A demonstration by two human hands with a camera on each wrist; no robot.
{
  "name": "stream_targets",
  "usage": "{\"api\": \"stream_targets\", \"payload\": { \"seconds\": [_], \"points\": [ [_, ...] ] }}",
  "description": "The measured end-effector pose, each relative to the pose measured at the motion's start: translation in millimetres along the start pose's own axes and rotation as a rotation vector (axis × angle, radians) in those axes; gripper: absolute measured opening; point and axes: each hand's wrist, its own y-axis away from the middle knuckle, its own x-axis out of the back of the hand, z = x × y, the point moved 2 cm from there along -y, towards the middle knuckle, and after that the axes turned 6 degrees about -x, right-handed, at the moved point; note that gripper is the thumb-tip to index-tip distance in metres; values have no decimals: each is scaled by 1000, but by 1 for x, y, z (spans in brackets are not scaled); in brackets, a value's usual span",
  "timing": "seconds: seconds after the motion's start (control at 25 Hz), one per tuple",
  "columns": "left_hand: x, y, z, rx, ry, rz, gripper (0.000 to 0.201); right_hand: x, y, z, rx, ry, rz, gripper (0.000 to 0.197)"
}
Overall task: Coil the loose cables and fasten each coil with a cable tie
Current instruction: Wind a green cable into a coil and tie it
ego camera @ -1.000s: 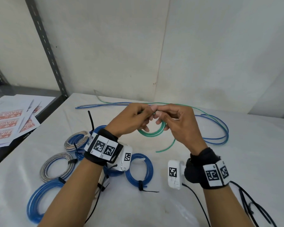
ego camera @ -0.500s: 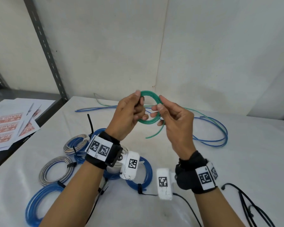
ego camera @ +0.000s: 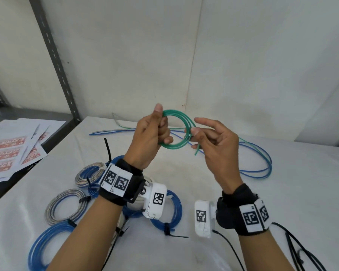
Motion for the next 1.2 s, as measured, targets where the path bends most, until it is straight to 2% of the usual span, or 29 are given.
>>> {"api": "stream_targets", "payload": {
  "seconds": [0.16, 0.28, 0.4, 0.56, 0.68, 0.76, 0.88, 1.08, 1.2],
  "points": [
    [-6, 0, -3, -38, 155, 122, 44, -22, 10, 5, 28, -91, 46, 16],
    [-6, 0, -7, 17, 185, 112, 47, -17, 7, 4, 76, -84, 57, 19],
    [-3, 1, -6, 159, 49, -36, 54, -2, -1, 0, 75, -4, -19, 20],
    [3, 7, -1, 118, -389, -264, 40, 13, -7, -1, 79, 151, -192, 20],
    [7, 8, -5, 117, -505, -340, 42, 16, -7, 0, 78, 216, -282, 21],
    [6, 8, -7, 55, -565, -360, 42, 15, -7, -2, 89, 235, -275, 19],
    [6, 7, -6, -8, -570, -351, 39, 19, -8, -7, 75, 173, -156, 15],
    [6, 4, -5, -61, -491, -259, 40, 8, -3, -4, 45, 91, -21, 8],
    [4, 3, -4, -81, -327, -165, 38, -4, 1, -3, 32, 32, -71, 17]
  ]
}}
